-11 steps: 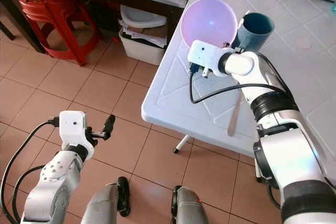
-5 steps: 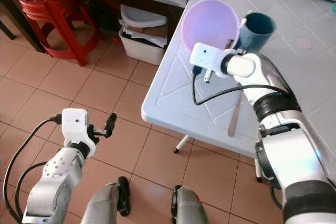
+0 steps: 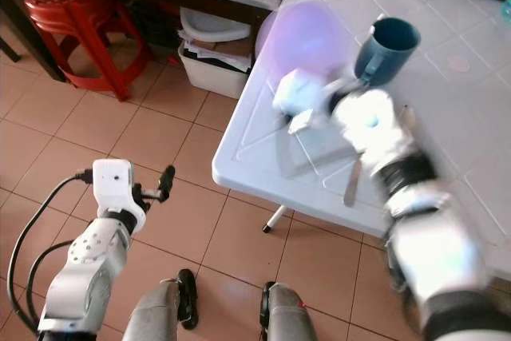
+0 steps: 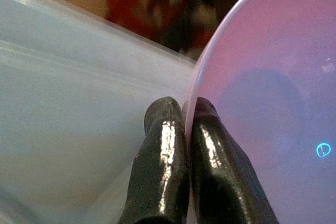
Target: Setting the table
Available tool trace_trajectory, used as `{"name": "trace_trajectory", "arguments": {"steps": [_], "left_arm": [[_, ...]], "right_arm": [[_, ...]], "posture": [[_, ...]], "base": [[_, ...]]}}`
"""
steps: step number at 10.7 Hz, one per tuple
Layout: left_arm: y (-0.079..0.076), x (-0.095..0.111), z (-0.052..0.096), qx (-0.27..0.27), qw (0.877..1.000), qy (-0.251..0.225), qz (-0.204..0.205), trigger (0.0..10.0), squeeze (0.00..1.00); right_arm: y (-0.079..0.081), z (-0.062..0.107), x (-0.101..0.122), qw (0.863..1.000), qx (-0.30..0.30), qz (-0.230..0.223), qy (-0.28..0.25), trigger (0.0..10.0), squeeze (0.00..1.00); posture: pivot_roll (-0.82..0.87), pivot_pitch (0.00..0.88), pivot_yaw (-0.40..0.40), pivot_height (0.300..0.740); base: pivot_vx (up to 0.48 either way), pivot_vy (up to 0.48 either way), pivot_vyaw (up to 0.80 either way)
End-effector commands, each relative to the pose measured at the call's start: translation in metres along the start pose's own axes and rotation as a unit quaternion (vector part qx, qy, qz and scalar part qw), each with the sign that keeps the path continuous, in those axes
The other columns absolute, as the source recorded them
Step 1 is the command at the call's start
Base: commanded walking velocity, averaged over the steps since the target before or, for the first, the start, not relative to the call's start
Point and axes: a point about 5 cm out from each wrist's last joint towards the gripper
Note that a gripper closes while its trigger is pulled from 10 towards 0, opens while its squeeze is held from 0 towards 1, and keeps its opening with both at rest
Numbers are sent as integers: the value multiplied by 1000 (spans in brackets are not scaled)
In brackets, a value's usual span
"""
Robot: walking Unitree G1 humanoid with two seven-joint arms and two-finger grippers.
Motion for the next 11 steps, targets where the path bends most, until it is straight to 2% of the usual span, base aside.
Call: {"name": "trace_trajectory", "arguments": {"steps": [1, 2, 3, 4, 6, 8, 11], "left_arm": [[8, -1, 1, 21, 1000, -4, -5, 10000, 0], [11, 4, -1, 32, 999, -22, -13, 10000, 0], [16, 14, -5, 52, 996, -65, -32, 10000, 0], [17, 18, -8, 52, 995, -79, -29, 10000, 0], [19, 20, -11, 59, 994, -91, -28, 10000, 0], [9, 13, -10, 36, 995, -85, -36, 10000, 0], [6, 12, -12, 23, 995, -93, -31, 10000, 0]], "right_arm": [[-13, 2, 14, 998, -50, -2, -45, 0, 0], [-7, 3, 25, 993, -80, -26, -79, 0, 0], [7, 7, 39, 984, -126, -55, -110, 667, 0], [19, 12, 49, 979, -148, -66, -125, 10000, 0], [41, 19, 62, 972, -177, -92, -122, 10000, 0], [58, 27, 79, 963, -203, -129, -119, 10000, 0], [70, 40, 76, 957, -235, -152, -77, 10000, 0]], "posture": [[-26, 207, -4, 740], [-29, 197, -2, 740], [-30, 185, 0, 740], [-30, 182, -1, 740], [-35, 167, -9, 740], [-42, 148, -9, 740], [-46, 120, -12, 740]], "base": [[0, 0, 0], [0, 0, 0], [0, 0, 0], [0, 341, 0], [0, 472, 0], [0, 474, 0], [0, 464, 0]]}}
Point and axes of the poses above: a point about 5 cm out from each wrist's last joint towards the gripper, its own z axis pointing back from the gripper into the wrist, its own x axis along the axis of the wrist's last joint, y = z × x, and after that the axes turned 14 degrees about z, right-handed
